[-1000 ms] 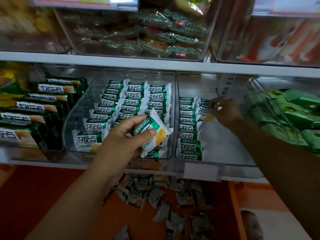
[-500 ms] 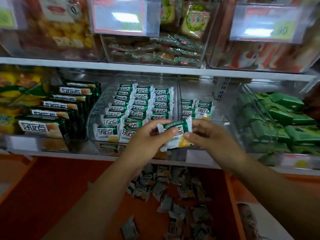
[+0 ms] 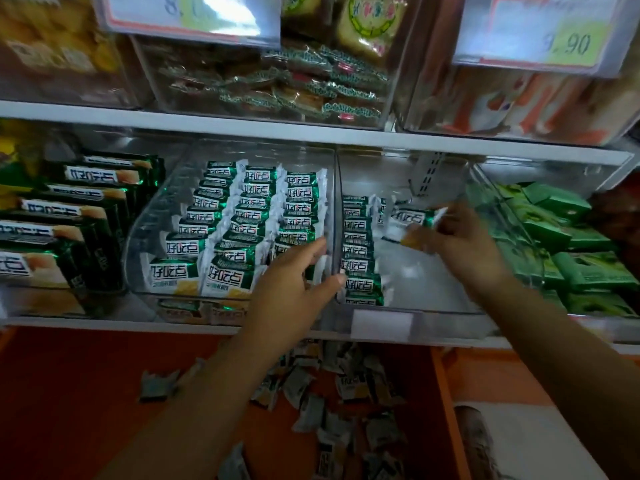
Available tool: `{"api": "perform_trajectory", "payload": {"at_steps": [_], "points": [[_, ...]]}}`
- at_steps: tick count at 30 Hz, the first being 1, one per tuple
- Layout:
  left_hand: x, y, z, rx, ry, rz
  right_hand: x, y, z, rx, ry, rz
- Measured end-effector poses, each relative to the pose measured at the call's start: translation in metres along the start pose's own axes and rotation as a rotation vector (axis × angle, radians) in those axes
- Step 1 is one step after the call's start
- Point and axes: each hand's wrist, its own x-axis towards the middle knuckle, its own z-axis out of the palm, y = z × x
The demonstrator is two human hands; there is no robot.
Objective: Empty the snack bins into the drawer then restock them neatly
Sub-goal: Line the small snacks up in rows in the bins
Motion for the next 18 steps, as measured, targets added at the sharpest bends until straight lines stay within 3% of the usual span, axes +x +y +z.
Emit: {"api": "perform_trajectory", "payload": {"at_steps": [3,7,11,18], "points": [[0.002,-0.004,0.004,0.067,-0.024,0.01,0.044,0.038,-0.016,-0.21,0.068,0.031],[0.001,-0.004,0.003,0.082,-0.036,0.025,0.082,0.072,-0.01,-0.46,-0.028,0.103],[0.001,-0.002,0.001,0.066,-0.023,0.011,0.102,0.081,0.001,-0.464,-0.138,0.154],[0.001,-0.004,-0.001,0.059,-0.023,0.042,0.107,0.085,0.006,-0.543,-0.135,0.13]]}}
